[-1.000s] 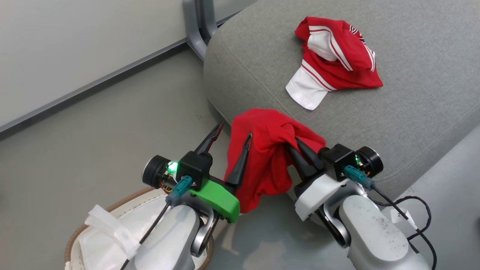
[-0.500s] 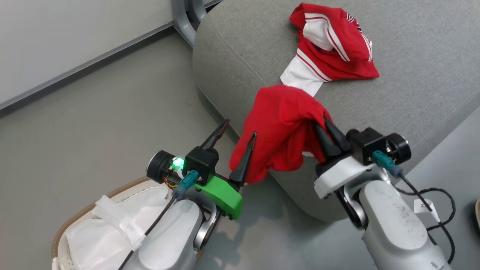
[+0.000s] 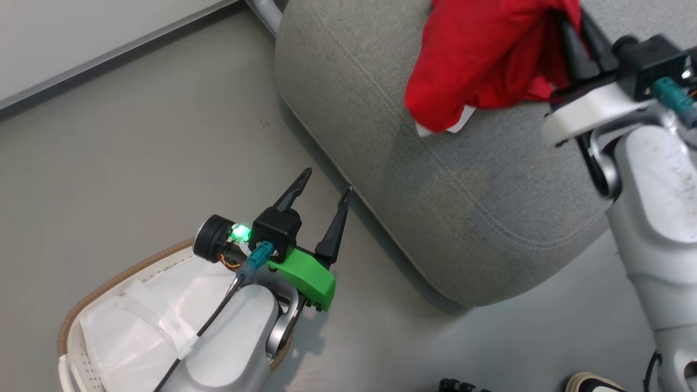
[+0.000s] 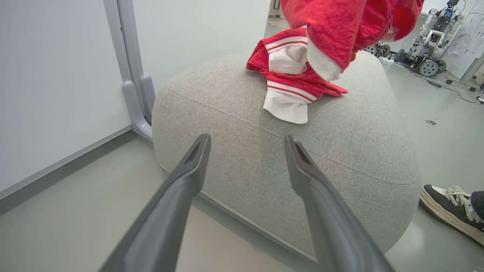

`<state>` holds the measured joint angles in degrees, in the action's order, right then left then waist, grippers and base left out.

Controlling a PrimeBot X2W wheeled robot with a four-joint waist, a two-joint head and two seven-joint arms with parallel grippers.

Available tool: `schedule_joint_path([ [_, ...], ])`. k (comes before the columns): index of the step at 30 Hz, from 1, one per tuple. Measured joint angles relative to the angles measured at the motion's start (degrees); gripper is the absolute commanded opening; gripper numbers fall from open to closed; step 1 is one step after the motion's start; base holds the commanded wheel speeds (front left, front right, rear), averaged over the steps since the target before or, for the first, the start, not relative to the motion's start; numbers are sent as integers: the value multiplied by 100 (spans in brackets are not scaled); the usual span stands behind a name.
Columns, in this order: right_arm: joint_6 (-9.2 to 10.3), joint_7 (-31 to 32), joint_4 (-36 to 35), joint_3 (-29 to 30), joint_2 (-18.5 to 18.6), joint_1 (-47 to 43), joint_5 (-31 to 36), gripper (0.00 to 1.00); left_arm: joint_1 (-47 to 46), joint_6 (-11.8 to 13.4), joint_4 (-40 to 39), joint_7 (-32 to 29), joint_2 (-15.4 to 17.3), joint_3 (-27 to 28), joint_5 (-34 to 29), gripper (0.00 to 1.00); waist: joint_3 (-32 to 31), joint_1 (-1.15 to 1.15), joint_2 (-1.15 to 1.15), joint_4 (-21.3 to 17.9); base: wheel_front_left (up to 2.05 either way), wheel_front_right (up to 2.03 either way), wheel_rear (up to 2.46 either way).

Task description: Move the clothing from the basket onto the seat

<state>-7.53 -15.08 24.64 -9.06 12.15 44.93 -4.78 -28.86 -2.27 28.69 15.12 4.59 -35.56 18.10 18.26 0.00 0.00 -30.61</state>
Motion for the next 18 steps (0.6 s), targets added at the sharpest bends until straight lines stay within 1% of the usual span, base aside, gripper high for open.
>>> schedule_joint_path([
  [7, 0, 0, 519, 396, 553, 844, 180, 0, -77, 34, -108, -93, 115, -29, -27, 100, 262, 0, 0, 129, 0, 0, 0],
  [13, 0, -1, 985, 760, 773, 1262, 400, 0, -129, 49, -226, -194, 197, -70, -46, 100, 505, 0, 0, 299, 0, 0, 0],
  [18, 0, -1, 1450, 1284, 891, 1477, 548, 0, -258, 51, -324, -297, 291, -100, -67, 100, 760, 0, 0, 446, 0, 0, 0],
])
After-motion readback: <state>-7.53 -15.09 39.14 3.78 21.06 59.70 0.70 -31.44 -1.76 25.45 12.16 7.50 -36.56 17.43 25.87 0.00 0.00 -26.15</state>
